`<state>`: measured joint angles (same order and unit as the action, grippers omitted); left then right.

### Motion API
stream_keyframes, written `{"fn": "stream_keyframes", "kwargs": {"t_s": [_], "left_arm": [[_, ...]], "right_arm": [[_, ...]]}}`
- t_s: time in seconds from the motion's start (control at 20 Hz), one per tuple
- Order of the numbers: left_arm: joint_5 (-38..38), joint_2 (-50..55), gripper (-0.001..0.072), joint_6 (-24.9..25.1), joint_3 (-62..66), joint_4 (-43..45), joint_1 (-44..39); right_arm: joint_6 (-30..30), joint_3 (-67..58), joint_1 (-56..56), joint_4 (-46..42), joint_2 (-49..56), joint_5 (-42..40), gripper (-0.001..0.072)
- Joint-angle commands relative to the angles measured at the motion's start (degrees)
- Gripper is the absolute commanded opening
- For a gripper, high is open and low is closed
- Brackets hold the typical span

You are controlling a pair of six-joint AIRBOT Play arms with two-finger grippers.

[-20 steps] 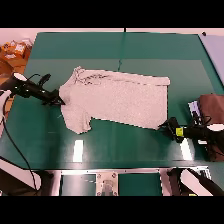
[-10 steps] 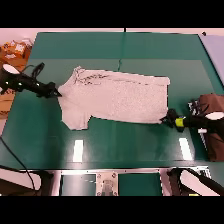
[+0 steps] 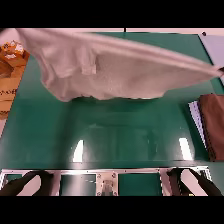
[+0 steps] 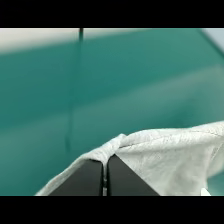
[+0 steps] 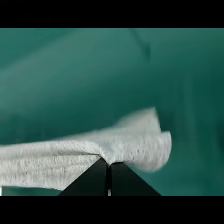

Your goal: Fold the shirts.

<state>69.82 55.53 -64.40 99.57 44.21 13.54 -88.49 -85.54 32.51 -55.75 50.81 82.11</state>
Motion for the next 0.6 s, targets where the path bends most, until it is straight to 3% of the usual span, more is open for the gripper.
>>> {"fn": "stream_keyframes", "kwargs": {"t_s": [0.0, 0.25, 0.4, 0.55], "left_arm": [[-1.75, -9.33, 0.0024, -0.28, 9.05, -0.55, 0.04], [3.17, -10.93, 0.0024, -3.93, 9.31, 1.77, 0.04], [4.26, -9.14, 0.0025, -5.84, 2.6, 2.19, 0.04], [1.18, -5.49, 0.0024, -7.58, -8.55, 1.57, 0.04]], "right_arm": [[-1.53, -15.82, 0.44, -0.68, -3.91, -1.05, 0.0009], [-1.55, -17.9, 0.44, -0.61, -5.44, -4.74, 0.0009], [-1.31, -10.16, 0.37, 3.41, -3.58, -6.84, 0.0009], [2.86, 1.57, -2.93, 6.54, 0.39, -12.92, 0.0009]]}}
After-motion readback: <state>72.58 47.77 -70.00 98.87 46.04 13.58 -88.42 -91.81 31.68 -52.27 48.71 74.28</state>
